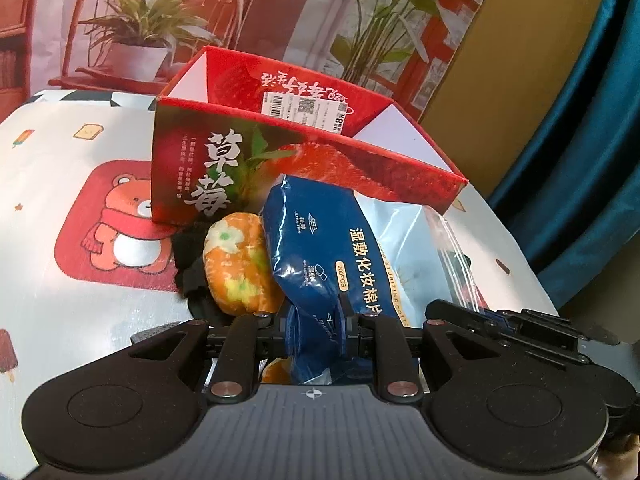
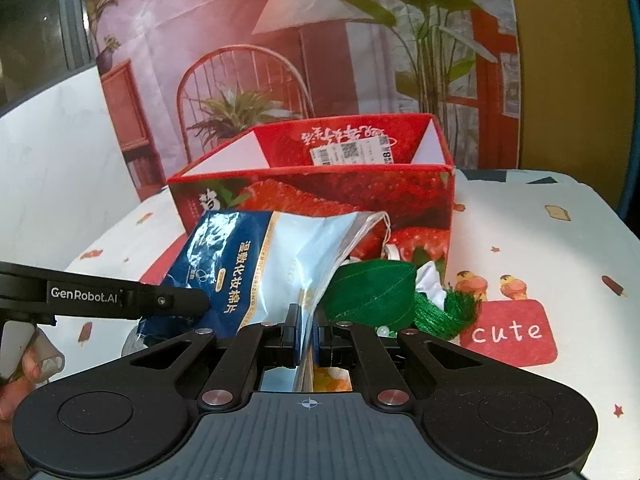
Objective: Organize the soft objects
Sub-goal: 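Lift the blue bag with both grippers and carry it over the red box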
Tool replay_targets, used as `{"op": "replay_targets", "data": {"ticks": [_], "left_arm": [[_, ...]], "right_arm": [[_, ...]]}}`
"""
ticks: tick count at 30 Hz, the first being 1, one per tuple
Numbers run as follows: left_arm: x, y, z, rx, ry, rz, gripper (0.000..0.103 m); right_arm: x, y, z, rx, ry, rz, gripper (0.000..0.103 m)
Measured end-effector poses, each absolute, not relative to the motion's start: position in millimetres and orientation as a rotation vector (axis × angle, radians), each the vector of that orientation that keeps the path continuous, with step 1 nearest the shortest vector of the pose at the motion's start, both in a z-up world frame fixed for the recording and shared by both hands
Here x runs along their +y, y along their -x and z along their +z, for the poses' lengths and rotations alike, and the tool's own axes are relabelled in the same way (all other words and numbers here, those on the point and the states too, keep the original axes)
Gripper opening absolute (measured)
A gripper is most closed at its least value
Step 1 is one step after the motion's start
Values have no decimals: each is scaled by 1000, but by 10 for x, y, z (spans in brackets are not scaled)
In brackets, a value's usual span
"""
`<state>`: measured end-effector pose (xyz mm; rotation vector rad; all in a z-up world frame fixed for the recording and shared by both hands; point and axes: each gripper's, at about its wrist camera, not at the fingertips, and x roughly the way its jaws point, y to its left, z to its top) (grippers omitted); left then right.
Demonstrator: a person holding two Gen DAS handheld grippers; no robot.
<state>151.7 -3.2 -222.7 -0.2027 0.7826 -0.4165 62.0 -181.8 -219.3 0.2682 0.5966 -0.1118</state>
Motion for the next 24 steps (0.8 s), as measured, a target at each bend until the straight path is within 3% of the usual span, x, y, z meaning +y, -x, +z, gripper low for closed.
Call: {"op": "replay_targets", "data": {"ticks": [8,24], "left_arm": [[-29,-1440,-2071,736,193,-419,21],[101,-1535,-1409,541,185,-421,21]], "right_arm": [[-1802,-637,-2098,602,-272,-101,5],[-1854,-868,-1344,464,-180,-43,5]]}}
